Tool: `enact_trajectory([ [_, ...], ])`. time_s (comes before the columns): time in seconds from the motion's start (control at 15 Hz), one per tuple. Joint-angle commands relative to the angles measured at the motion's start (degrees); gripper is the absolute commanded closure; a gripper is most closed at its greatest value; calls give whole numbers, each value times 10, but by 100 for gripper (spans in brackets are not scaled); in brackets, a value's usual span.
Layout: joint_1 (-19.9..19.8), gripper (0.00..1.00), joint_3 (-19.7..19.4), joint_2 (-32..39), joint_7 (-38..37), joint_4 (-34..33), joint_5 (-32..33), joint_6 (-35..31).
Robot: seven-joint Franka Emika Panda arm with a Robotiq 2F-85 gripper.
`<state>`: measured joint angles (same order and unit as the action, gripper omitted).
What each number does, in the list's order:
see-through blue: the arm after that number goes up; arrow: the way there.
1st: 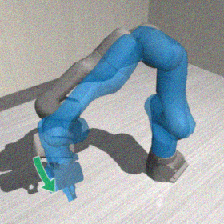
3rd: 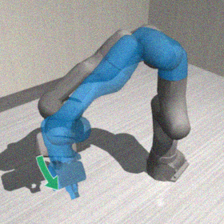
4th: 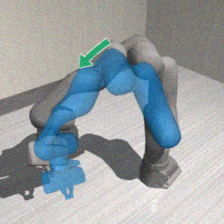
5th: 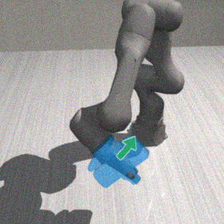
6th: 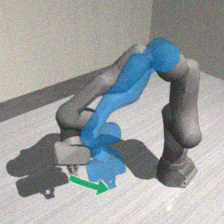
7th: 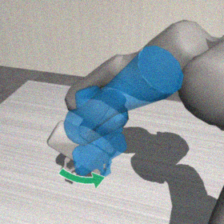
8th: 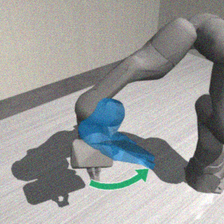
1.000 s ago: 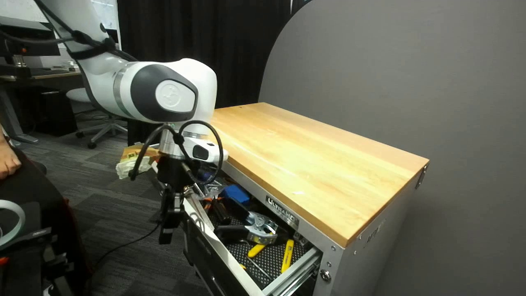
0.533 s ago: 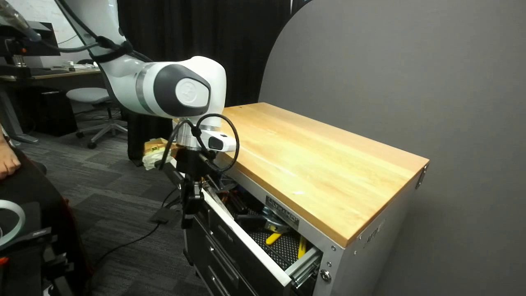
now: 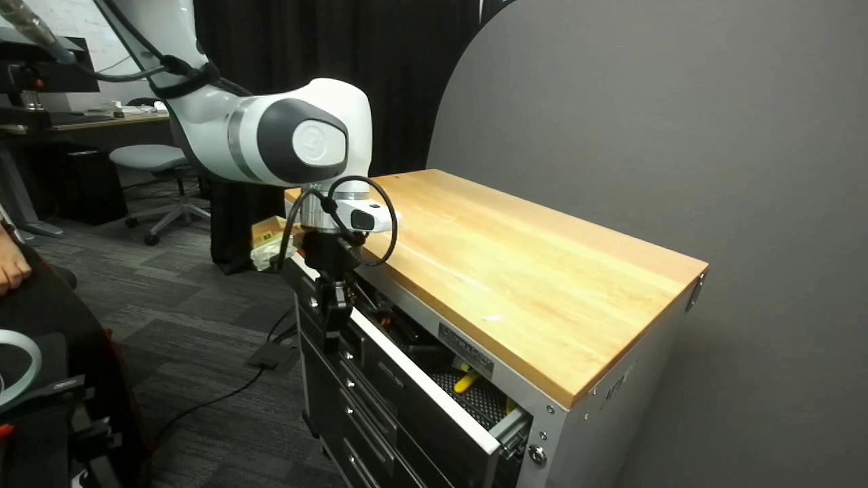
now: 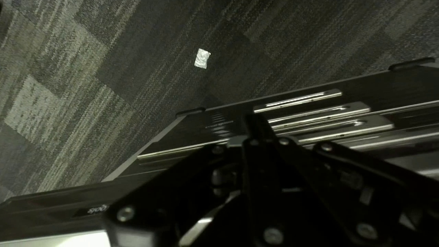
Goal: Put the screwdriver in the drawer then close the drawer
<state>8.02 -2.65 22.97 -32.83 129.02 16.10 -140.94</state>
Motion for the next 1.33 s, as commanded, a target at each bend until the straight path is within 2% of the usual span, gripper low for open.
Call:
enact_trajectory([
  [0.0,12,100,-7,-13,-2,2,-14,-41],
  [0.8,11,100,10,-64,42,51,-54,-166],
  [1.07,4,100,21,-56,82,51,-84,-191],
  [1.27,0,100,25,-41,110,38,-114,-183],
])
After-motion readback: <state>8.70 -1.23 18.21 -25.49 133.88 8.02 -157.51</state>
